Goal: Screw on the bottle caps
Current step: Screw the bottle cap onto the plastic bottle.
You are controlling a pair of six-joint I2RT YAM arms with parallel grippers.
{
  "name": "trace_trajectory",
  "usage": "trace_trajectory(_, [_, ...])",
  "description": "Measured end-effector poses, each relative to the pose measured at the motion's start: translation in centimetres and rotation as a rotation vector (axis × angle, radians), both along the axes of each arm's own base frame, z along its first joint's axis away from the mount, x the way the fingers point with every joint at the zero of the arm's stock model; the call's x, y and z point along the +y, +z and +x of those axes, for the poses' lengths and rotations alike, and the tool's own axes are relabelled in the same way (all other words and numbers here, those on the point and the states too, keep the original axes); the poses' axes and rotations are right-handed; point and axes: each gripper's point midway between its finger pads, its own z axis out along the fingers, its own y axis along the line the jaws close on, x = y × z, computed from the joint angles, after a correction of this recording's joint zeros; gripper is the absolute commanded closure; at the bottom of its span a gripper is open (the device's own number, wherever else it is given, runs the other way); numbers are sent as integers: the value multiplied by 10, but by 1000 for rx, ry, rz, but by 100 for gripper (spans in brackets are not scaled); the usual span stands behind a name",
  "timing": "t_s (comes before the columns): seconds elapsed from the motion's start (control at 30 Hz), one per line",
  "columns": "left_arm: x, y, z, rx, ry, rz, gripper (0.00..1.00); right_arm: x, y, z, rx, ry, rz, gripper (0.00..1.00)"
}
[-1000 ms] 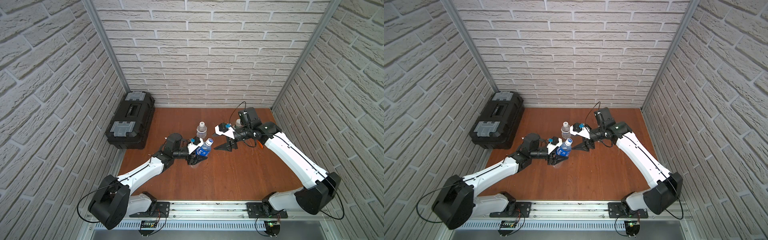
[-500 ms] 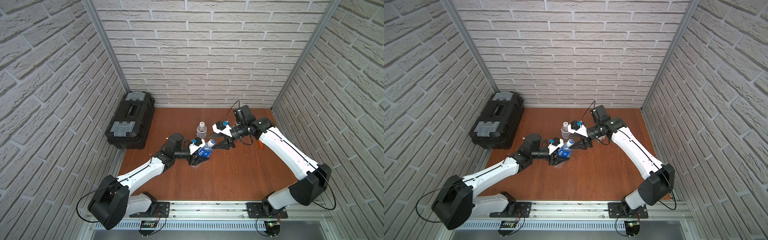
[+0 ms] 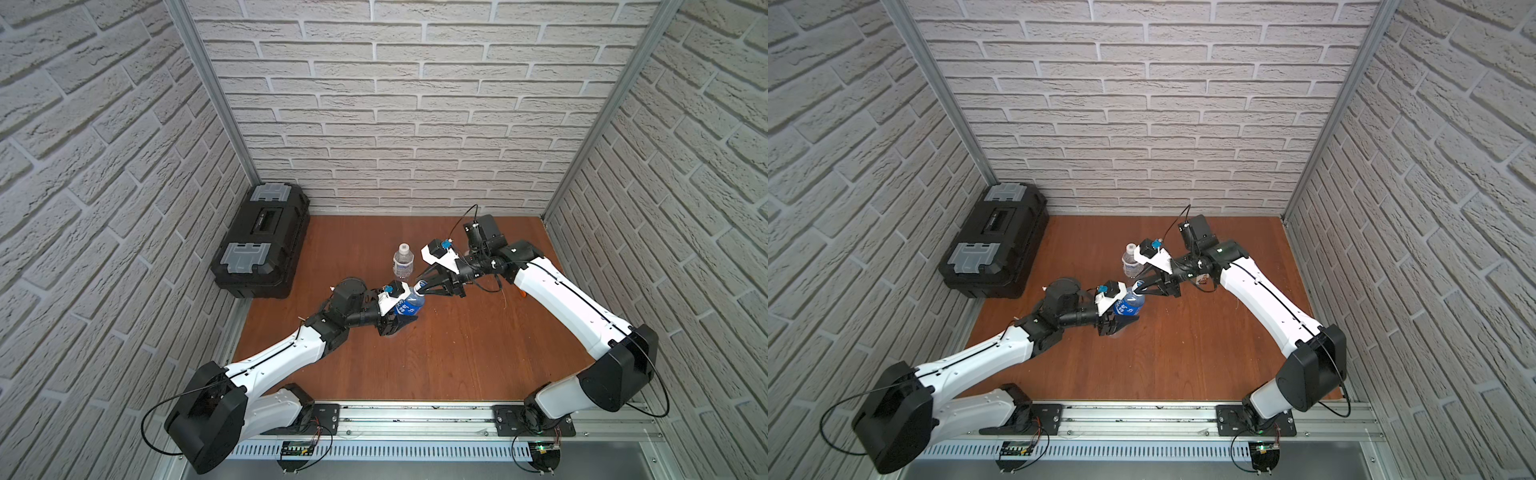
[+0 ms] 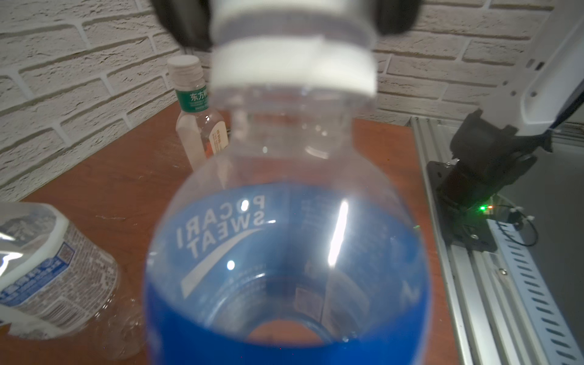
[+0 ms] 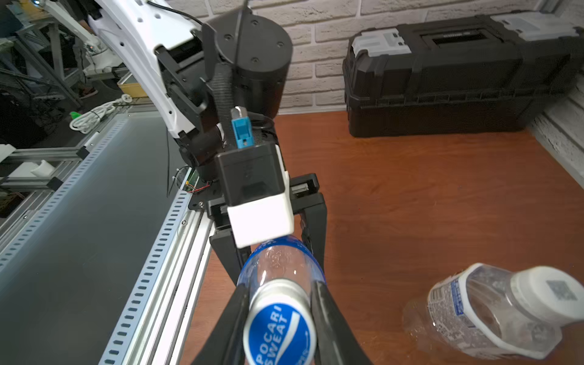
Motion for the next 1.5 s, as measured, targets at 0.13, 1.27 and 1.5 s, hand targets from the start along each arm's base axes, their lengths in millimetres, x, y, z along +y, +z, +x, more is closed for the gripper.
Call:
trace_trajectory(0.13, [0, 0, 1, -2, 7, 3, 41, 0, 1, 0, 12, -5, 3, 55])
trace_trajectory(1.27, [25, -39, 33, -266, 574, 185, 41, 22, -44, 31, 358, -855, -33, 79])
trace_trajectory(1.5, [23, -26, 41, -400, 661, 189, 42, 8, -32, 34, 494, -1225, 106, 75])
